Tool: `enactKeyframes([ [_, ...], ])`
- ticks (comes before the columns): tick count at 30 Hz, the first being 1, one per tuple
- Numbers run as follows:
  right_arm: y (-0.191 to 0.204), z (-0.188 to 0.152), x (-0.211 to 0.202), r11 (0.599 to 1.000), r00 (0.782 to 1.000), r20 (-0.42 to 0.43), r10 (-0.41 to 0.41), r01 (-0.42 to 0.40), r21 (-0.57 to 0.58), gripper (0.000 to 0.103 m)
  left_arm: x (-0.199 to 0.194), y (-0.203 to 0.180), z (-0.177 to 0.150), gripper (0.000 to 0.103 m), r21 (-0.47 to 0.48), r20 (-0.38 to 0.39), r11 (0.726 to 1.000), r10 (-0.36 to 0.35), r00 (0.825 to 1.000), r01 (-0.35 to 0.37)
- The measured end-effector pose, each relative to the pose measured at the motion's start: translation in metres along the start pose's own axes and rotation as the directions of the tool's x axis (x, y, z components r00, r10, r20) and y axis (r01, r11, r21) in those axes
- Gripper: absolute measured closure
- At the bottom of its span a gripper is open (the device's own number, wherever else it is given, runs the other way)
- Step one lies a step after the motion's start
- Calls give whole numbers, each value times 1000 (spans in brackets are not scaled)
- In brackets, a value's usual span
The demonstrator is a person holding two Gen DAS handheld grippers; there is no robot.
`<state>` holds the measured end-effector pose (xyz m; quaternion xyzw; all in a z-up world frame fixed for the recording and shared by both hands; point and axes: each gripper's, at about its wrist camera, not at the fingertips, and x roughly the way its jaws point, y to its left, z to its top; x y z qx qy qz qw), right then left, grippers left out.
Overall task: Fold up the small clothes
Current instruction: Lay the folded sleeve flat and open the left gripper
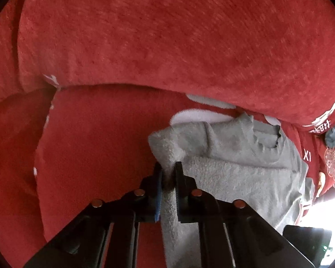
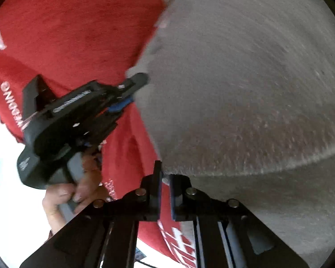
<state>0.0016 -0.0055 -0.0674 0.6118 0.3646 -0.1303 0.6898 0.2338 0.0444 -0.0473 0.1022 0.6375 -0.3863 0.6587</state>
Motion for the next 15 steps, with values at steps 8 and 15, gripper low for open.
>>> enactKeyframes([
  [8,-4,4,-4,998,994,-88,-60,58,-21,72,8,4,-6,93,-25,18,997,80,997,-79],
  [15,-68,18,-170,965,953,158,-260,254,56,57,-26,-16,-26,93,-32,72,982,187,980,-185],
])
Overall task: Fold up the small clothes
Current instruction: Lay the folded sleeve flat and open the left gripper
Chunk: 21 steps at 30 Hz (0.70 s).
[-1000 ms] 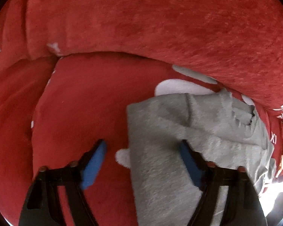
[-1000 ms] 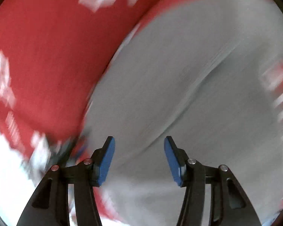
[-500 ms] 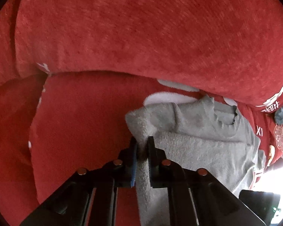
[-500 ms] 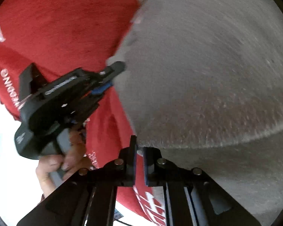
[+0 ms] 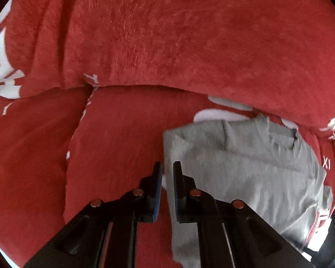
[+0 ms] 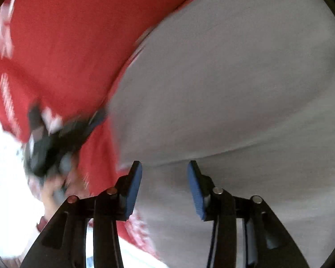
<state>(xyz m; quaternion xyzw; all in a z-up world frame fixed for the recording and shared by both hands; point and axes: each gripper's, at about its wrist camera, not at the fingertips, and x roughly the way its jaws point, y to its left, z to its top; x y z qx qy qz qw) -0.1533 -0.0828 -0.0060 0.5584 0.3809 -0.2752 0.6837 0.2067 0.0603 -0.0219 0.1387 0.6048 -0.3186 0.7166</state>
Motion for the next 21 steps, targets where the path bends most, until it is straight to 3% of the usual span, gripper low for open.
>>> enactKeyframes([
  [4,-75,40,-59,976,979,162,-121,88,198,57,-6,-19,-22,93,26,-14,1000,-12,1000,13],
  [7,-102,59,-73,961,973,207,-99,39,275,59,-2,-34,-38,93,38,-27,999,-2,1000,3],
  [9,-101,72,-78,968,968,205,-141,91,234,87,8,-45,-46,93,31,-46,999,14,999,-12],
  [10,-92,79,-79,977,966,210,-152,115,177,96,10,-46,-49,93,27,-51,999,20,998,-19],
  [12,-59,78,-68,991,962,237,-133,126,43,96,13,-46,-54,93,31,-52,998,47,998,-45],
  [15,-26,77,-65,969,949,267,-164,206,-138,96,18,-46,-59,93,41,-39,997,70,997,-68],
  [21,-71,68,-52,963,951,180,-252,265,-50,95,18,-50,-61,93,49,-39,994,102,994,-100],
])
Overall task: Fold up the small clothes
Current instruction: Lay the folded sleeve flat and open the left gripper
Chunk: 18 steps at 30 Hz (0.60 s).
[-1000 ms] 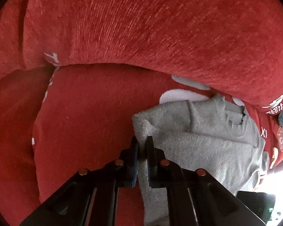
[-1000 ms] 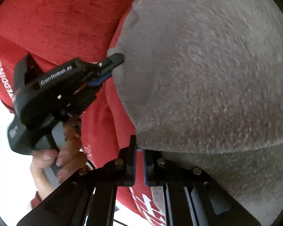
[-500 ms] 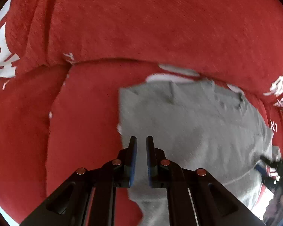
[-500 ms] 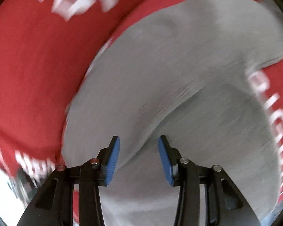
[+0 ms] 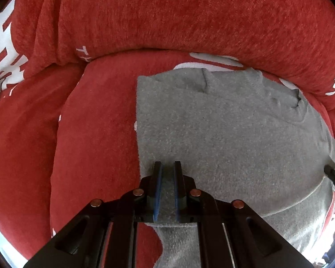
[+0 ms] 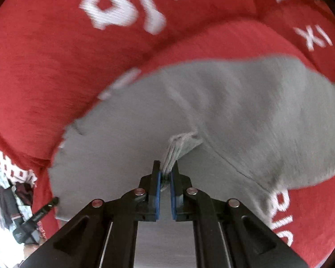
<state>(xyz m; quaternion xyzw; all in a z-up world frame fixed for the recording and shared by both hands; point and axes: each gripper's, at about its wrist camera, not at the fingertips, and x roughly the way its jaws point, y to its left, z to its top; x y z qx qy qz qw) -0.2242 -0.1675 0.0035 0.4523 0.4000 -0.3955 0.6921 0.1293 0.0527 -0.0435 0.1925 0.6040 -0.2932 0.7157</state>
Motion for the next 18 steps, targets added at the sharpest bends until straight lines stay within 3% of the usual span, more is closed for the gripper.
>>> enactKeyframes([
  [1,-8,-2,-5,999,1000,13,15,-15,29,96,-2,-1,-1,93,3,-3,1000,10,1000,-10],
  [6,-16,-6,-31,997,997,13,-81,81,17,89,-15,-13,-6,93,40,-6,998,44,999,-44],
  [9,-16,-12,-35,997,997,-13,-76,77,16,88,-25,-24,-9,93,56,-1,998,40,999,-39],
  [11,-14,-17,-35,997,997,-28,-66,67,23,83,-31,-35,-14,90,69,-6,997,36,999,-35],
  [12,-15,-20,-36,998,998,-35,-59,60,27,80,-34,-41,-16,64,80,-9,996,43,999,-42],
  [13,-17,-24,-39,998,998,-42,-50,52,32,74,-36,-45,-18,21,85,-7,995,51,999,-50],
  [14,-18,-27,-40,998,998,-48,-42,44,36,70,-40,-52,-22,8,90,11,993,74,997,-75],
  [18,-22,-41,-46,999,997,-80,-3,7,49,68,-46,-78,-32,5,136,14,987,89,996,-90],
])
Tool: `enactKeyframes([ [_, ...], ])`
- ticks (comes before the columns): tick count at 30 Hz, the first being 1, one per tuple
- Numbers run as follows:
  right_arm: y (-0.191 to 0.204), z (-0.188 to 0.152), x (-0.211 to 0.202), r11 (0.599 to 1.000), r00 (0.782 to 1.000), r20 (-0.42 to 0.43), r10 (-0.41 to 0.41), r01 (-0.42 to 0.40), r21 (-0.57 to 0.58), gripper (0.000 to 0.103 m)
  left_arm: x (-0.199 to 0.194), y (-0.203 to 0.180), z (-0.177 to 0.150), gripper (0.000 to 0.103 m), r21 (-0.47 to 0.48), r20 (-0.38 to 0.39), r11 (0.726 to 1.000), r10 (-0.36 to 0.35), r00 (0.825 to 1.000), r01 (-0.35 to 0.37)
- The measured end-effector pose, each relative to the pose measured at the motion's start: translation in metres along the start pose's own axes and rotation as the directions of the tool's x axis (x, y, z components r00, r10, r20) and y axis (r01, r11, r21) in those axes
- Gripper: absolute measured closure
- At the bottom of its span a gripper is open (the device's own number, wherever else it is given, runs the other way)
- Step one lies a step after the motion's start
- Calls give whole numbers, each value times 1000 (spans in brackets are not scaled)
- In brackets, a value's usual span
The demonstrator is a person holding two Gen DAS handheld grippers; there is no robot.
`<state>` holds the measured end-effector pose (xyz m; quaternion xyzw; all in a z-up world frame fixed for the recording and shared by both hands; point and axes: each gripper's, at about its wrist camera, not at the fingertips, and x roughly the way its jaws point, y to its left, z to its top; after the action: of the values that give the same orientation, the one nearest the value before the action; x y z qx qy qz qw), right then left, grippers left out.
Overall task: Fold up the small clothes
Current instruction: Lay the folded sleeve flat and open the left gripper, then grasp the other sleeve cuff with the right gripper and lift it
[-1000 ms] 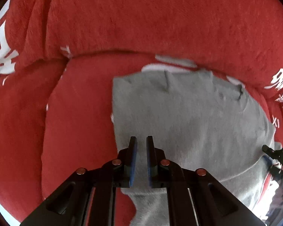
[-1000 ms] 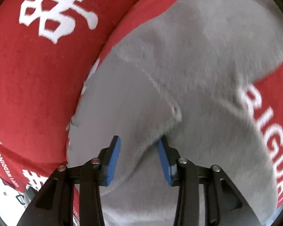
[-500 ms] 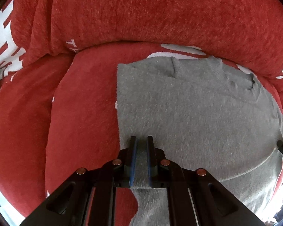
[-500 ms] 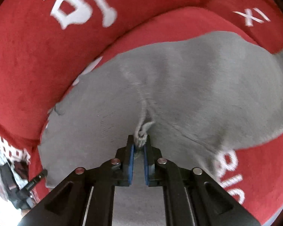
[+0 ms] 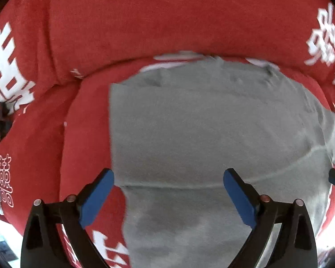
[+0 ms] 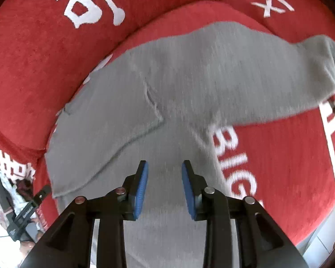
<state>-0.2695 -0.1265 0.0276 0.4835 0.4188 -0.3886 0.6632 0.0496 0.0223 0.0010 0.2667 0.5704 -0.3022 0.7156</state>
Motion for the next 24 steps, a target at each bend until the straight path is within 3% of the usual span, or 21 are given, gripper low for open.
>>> enactKeyframes([
  [4,-10,-11,-2,999,999,-32,32,-31,17,61,-2,-32,-7,4,38,-29,999,-17,999,18],
  [8,-25,-17,-7,998,998,-39,51,-49,36,60,-5,-64,-9,4,55,-45,998,-37,998,39],
  [15,-92,-11,-31,977,995,29,100,-104,184,60,2,-120,-6,4,100,-84,994,-42,996,51],
  [22,-193,11,-59,888,976,196,94,-171,427,60,4,-179,-7,4,163,-126,979,-99,987,119],
  [24,-213,16,-64,856,965,243,99,-207,473,48,5,-193,-7,4,174,-135,976,-110,985,132],
])
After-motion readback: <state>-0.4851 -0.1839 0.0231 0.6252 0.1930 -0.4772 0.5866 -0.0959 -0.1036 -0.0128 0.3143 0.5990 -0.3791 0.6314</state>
